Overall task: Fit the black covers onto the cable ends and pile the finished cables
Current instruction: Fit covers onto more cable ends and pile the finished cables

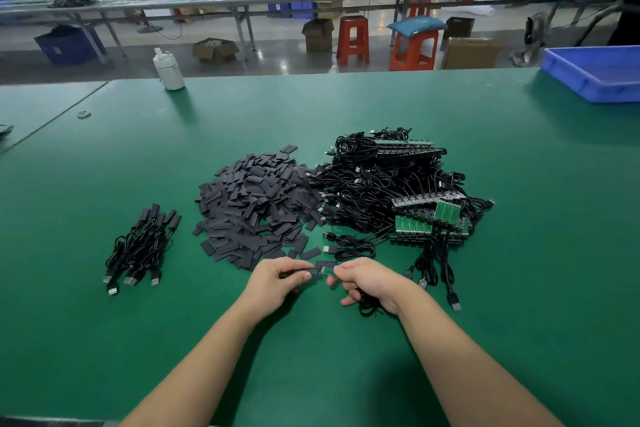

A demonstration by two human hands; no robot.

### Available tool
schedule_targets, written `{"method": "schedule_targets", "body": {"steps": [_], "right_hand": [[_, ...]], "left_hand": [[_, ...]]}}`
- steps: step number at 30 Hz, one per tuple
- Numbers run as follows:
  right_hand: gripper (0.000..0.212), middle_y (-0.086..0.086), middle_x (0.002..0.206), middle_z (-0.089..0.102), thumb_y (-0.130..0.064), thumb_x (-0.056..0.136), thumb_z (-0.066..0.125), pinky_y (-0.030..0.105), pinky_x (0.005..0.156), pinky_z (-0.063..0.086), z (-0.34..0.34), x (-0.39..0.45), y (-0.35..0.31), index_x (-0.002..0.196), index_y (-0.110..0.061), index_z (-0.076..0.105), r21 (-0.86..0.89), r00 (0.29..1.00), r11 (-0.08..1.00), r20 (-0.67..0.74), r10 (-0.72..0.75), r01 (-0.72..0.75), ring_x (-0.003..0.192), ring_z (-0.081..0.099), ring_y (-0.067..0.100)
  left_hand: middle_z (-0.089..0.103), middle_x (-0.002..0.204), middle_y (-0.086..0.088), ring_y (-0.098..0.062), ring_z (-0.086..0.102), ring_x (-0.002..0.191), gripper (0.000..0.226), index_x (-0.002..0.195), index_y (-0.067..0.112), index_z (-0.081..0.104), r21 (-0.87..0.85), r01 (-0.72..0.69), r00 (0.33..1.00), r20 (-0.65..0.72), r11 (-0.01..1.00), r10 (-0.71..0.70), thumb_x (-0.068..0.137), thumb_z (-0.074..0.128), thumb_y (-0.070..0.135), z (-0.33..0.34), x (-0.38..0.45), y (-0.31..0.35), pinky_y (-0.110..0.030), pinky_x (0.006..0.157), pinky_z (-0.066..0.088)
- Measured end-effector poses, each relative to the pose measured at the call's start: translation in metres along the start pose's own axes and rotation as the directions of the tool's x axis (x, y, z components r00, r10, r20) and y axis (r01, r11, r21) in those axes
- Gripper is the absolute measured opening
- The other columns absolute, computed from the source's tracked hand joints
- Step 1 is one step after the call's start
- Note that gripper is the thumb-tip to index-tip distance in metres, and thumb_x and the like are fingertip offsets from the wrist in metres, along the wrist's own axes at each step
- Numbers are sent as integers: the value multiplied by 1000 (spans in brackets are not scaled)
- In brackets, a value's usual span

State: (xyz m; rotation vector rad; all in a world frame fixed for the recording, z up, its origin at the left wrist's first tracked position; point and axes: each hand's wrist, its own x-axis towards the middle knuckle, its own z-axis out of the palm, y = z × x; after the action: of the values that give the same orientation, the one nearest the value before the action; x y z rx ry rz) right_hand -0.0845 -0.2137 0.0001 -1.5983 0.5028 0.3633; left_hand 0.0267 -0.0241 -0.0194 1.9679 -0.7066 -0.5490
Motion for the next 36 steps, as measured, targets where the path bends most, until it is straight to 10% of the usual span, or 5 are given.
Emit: {"method": "schedule_targets", "body": {"steps": [16,36], "right_hand": [[30,-5,58,33,-26,107,46,30,76,60,-1,3,3,99,-8,69,-36,1000,999,5,-11,11,50,37,11],[29,-7,60,57,-25,105,50,38,90,57,-2,4,9,98,-9,73,-141,997,988,57,-47,55,59,57,11]], "left_hand": [[75,81,9,-2,63,67,17,98,29,78,-57,4,1000,-27,998,-6,86,76,18,6,-1,0,-14,69,51],[70,109,6,-9,60,101,31,121,24,70,487,-301,954,167,820,251,92,67,33,4,3,17,-20,90,43]]}}
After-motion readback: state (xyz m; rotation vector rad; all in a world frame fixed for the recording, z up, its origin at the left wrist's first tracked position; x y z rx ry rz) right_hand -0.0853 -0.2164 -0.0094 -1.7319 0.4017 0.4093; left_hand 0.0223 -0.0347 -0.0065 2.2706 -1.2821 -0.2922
